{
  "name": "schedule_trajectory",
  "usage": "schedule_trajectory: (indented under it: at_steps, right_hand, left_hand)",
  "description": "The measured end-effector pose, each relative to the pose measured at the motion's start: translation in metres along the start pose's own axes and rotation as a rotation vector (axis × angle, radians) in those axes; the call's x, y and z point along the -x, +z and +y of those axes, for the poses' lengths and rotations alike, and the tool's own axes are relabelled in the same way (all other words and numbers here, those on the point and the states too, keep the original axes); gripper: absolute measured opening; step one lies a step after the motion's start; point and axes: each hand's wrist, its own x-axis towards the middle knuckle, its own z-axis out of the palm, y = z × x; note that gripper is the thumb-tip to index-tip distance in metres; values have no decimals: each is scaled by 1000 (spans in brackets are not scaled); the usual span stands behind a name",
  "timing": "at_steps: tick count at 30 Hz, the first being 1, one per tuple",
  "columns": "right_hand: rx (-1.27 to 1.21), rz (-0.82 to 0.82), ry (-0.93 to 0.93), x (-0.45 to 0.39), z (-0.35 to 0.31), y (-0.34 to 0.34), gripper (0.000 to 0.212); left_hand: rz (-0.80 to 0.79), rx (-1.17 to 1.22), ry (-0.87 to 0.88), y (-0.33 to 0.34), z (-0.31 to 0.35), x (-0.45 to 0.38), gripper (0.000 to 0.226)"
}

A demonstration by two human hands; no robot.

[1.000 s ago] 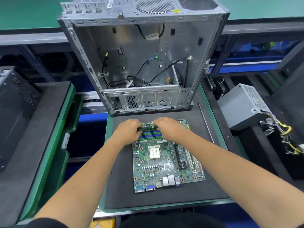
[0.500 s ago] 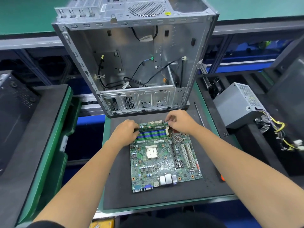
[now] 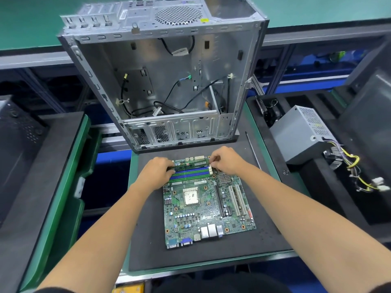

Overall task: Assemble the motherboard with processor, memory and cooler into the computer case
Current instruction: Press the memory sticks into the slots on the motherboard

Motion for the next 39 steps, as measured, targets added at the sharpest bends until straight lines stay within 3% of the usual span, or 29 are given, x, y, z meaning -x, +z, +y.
schedule_trajectory:
  at_steps: [9,13,17,26,39]
  right_hand:
    - [-10,-24,2,1,-4,-4,15]
    - [-124,-23,-17,2,-11,-6,24]
    - [-3,-41,-107,1,-21,-9,14]
    - [219,-68,-166,1,-29,-6,19]
    - [222,-7,-199,4,-32,-1,22]
  left_hand:
    - [-44,-86,22,-3,4,-4,18]
    - [-69,-116,22,-4,5,-5,19]
    - [-63,-157,46,-4,5,-3,18]
    - [-95,-157,43,-9,6,-2,19]
    - [-40,-154,46,-12,2,4,19]
